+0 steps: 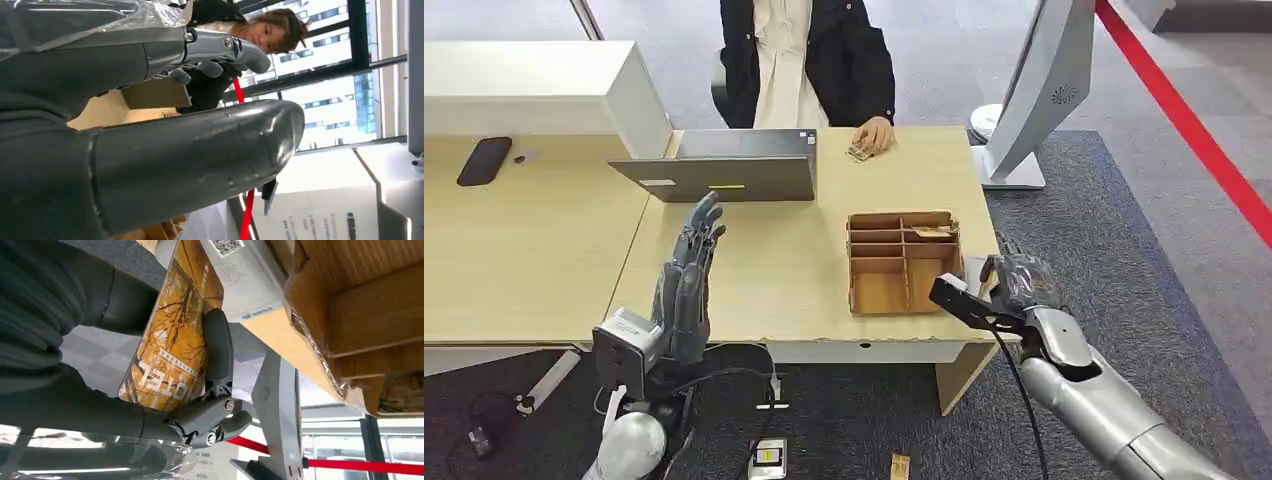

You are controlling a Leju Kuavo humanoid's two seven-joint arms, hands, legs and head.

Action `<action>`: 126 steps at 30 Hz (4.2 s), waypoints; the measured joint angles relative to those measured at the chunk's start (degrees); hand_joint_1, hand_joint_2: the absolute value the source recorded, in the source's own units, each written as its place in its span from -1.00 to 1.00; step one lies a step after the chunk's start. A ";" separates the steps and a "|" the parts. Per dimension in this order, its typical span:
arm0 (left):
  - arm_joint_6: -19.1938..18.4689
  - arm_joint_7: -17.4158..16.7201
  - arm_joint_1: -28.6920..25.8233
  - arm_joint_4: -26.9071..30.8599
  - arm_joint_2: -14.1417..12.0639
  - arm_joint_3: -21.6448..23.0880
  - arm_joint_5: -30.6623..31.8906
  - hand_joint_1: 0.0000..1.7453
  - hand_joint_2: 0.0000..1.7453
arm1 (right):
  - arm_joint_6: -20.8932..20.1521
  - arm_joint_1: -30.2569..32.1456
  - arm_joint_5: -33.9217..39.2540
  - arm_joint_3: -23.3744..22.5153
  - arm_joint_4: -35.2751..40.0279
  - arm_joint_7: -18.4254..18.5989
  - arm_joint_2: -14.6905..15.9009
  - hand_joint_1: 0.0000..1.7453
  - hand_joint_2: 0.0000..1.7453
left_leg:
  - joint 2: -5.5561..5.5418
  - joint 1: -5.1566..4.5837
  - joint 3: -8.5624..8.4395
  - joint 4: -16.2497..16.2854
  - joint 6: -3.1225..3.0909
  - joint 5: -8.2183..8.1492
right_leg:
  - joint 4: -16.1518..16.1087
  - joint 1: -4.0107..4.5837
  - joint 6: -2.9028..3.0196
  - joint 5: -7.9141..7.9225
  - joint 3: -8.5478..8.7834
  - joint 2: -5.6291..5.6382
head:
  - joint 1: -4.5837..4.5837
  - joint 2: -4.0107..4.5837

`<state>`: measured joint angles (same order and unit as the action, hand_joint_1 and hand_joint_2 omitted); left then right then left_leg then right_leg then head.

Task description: Pass the card to the sensor for recognition and then transmit it.

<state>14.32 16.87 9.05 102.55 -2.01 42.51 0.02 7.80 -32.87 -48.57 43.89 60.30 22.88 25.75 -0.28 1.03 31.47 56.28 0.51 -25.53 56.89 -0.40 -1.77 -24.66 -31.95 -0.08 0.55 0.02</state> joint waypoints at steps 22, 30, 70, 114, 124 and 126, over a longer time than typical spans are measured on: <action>0.42 -1.23 0.11 0.48 -0.02 0.09 0.04 -1.00 -1.00 | 0.15 -3.76 3.17 0.46 -6.80 2.51 -1.01 1.00 1.00 | 0.00 0.00 0.01 0.00 -0.01 0.00 | 0.00 0.00 0.00 0.00 -0.01 0.00 | 0.00 0.00; 0.55 -1.38 0.11 0.50 -0.02 0.15 0.04 -1.00 -1.00 | -0.02 -3.87 3.17 0.48 -8.44 3.69 -1.01 1.00 1.00 | 0.00 0.00 0.00 0.00 -0.01 0.01 | 0.00 0.00 0.00 0.00 0.00 0.00 | 0.02 0.00; -1.35 -3.24 -0.19 1.14 -0.11 0.24 1.25 -1.00 -1.00 | -1.42 -4.77 9.20 1.14 -20.35 -0.11 -4.90 1.00 1.00 | 0.02 0.01 -0.54 0.00 -0.05 0.04 | -0.04 0.00 0.00 0.04 0.54 0.00 | 0.00 0.00; -0.50 0.20 0.24 1.31 0.81 0.28 2.60 -1.00 -1.00 | -1.31 -21.21 -0.37 1.99 -0.02 -0.78 -7.98 1.00 1.00 | 0.02 -0.01 -0.03 0.00 -0.09 0.14 | 0.00 0.01 -0.05 0.11 0.07 0.00 | 0.02 0.00; -2.95 0.35 2.42 -0.15 1.90 1.22 1.07 -1.00 -1.00 | -3.30 -29.33 1.42 5.33 -11.44 -4.41 -15.30 1.00 1.00 | 0.01 0.00 0.00 0.00 -0.09 0.15 | 0.00 0.03 -0.05 0.11 0.03 -0.01 | 0.02 0.00; -3.10 0.35 2.69 -0.33 1.95 1.31 0.96 -1.00 -1.00 | -2.69 -30.41 1.66 5.90 -13.86 -4.37 -16.33 1.00 1.00 | 0.01 0.00 0.01 0.00 -0.09 0.15 | 0.00 0.03 -0.05 0.11 0.04 -0.01 | 0.00 0.00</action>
<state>11.21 17.22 11.75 102.22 -0.07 43.82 0.98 5.12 -63.29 -46.90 49.79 46.44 18.51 9.42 -0.27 1.02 31.48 56.28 0.42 -25.38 56.89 -0.37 -1.82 -24.55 -31.91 -0.10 0.55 0.02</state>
